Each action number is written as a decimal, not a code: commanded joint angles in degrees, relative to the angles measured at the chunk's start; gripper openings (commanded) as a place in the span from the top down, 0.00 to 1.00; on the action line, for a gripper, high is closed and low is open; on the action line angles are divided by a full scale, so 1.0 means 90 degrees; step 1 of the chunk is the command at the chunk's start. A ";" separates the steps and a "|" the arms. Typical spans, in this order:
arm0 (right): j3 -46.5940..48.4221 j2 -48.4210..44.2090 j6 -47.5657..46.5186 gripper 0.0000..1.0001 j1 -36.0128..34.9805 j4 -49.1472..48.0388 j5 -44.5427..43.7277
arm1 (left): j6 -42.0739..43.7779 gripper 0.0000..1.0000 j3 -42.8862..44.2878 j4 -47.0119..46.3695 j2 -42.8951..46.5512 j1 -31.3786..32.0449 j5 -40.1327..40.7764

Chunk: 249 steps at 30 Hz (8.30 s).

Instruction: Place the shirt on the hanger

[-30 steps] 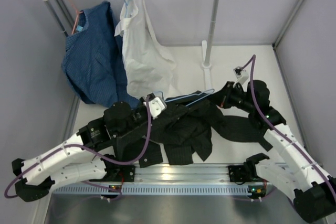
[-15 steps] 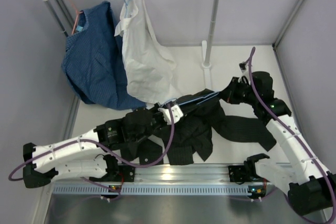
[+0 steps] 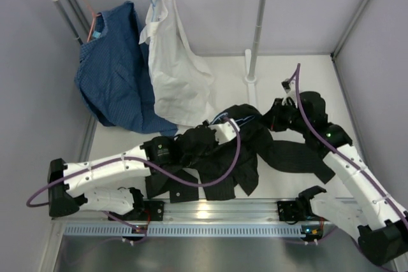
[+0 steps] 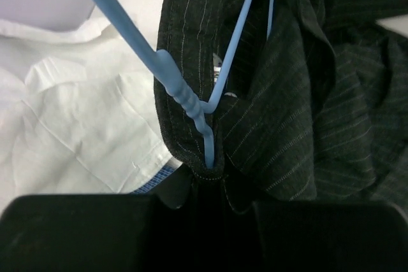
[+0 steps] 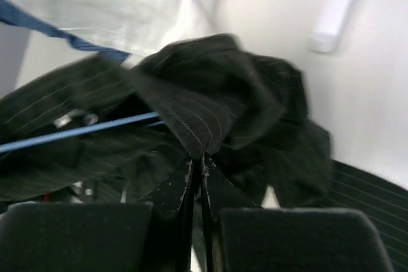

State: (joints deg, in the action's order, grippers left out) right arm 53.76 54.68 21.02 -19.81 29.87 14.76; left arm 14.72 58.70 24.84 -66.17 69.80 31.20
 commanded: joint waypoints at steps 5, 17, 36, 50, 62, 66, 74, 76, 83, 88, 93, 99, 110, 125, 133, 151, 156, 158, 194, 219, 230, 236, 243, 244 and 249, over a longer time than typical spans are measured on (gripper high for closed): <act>-0.1507 -0.1708 0.1627 1.00 -0.1742 -0.2077 -0.0087 | -0.2074 1.00 0.1719 0.0336 -0.0440 -0.0381 0.0352; -0.1735 -0.2011 0.1280 0.92 -0.3160 -0.2675 -0.0986 | -0.2115 1.00 0.1761 -0.0241 -0.0177 -0.1808 -0.4452; 0.1155 -0.2581 -0.0967 0.26 -0.3160 0.0111 0.1638 | -0.0864 1.00 0.1661 0.0570 0.0429 -0.1838 -0.7977; 0.0551 -0.1222 -0.0431 0.42 -0.3209 -0.2605 0.2285 | -0.0835 1.00 0.1672 0.0560 0.0067 -0.1828 -0.9443; 0.0414 -0.0694 -0.0431 0.60 -0.3648 -0.3113 0.2061 | -0.0806 1.00 0.1681 0.0560 -0.0089 -0.1828 -0.9482; 0.0453 -0.0626 -0.0587 1.00 -0.3687 -0.2938 0.1885 | -0.0757 1.00 0.1564 0.0570 0.0115 -0.1828 -0.9152; 0.0287 -0.1026 -0.0597 1.00 -0.3677 -0.2987 0.1397 | -0.0776 0.02 0.1466 0.0560 0.0575 -0.1838 -0.7678; 0.0238 -0.1104 -0.0626 1.00 -0.3677 -0.2957 0.1368 | -0.0854 0.02 0.1525 0.0570 0.0711 -0.1828 -0.7452; 0.0218 -0.1533 -0.0733 1.00 -0.3677 -0.2724 0.1065 | -0.0952 0.02 0.1272 0.0570 0.1384 -0.1828 -0.5882; 0.0667 -0.1944 -0.1055 1.00 -0.3678 -0.1768 0.0373 | -0.1799 0.02 0.0842 0.0434 0.2302 -0.1828 -0.3596; 0.1701 -0.2062 -0.1338 1.00 -0.3677 -0.0422 -0.0838 | -0.2445 0.02 0.0276 0.0219 0.3628 -0.1828 -0.3018; 0.3264 -0.1545 -0.1456 1.00 -0.3677 0.0723 -0.1289 | -0.2651 0.02 -0.0787 -0.0493 0.4315 -0.1828 -0.3290; 0.4183 -0.1241 -0.1427 1.00 -0.3677 0.1017 -0.0928 | -0.2573 0.36 -0.1092 -0.1275 0.3232 -0.1828 -0.3262; 0.3656 -0.1924 -0.1808 1.00 -0.3677 0.1047 -0.1797 | -0.3490 1.00 -0.1288 -0.0621 0.2988 -0.1828 0.0362; 0.3588 -0.1788 -0.1788 1.00 -0.3677 0.0959 -0.1689 | -0.3414 0.78 -0.0898 -0.0650 0.2811 -0.1828 -0.1072; 0.2152 -0.1973 -0.2071 1.00 -0.3687 -0.0018 -0.0371 | -0.1344 0.02 0.2684 0.0881 0.0705 -0.1828 -0.6861; 0.2093 -0.1964 -0.2159 1.00 -0.3687 -0.0037 -0.0108 | -0.0953 0.09 0.2795 0.1088 -0.0069 -0.1828 -0.8457; 0.2055 -0.1983 -0.2169 1.00 -0.3677 -0.0057 -0.0068 | -0.0826 0.11 0.2756 0.1068 -0.0040 -0.1828 -0.8612; 0.1127 -0.2354 -0.2023 0.73 -0.3677 -0.1239 0.0167 | -0.1099 1.00 0.1857 -0.0104 0.0233 -0.1828 -0.8642; 0.1078 -0.3067 -0.2530 0.52 -0.3677 0.1858 0.1465 | -0.1030 1.00 0.1818 0.0062 0.0321 -0.1828 -0.9345; 0.0678 -0.3369 -0.2823 1.00 -0.3678 0.1604 0.0597 | -0.1177 1.00 0.1955 0.0053 0.0272 -0.1857 -0.9805; 0.0872 -0.3741 -0.2570 1.00 -0.3677 0.1359 0.0139 | -0.1264 0.40 0.2023 -0.0055 0.0389 -0.1857 -0.8900; 0.1507 -0.3517 -0.2482 1.00 -0.3678 0.2041 -0.1072 | -0.2220 0.02 0.2471 -0.0358 0.0945 -0.1857 -0.5099; 0.1710 -0.3487 -0.2424 1.00 -0.3677 0.2304 -0.1316 | -0.2299 0.02 0.2550 -0.0300 0.1140 -0.1857 -0.4498; 0.2736 -0.2971 -0.2072 1.00 -0.3677 0.3427 -0.3288 | -0.2807 0.02 0.2736 0.0325 0.1804 -0.1857 -0.0980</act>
State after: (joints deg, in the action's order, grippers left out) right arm 72.20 24.99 -0.43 -52.38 55.05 -1.39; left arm -6.39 80.62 26.81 -54.22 53.28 -3.14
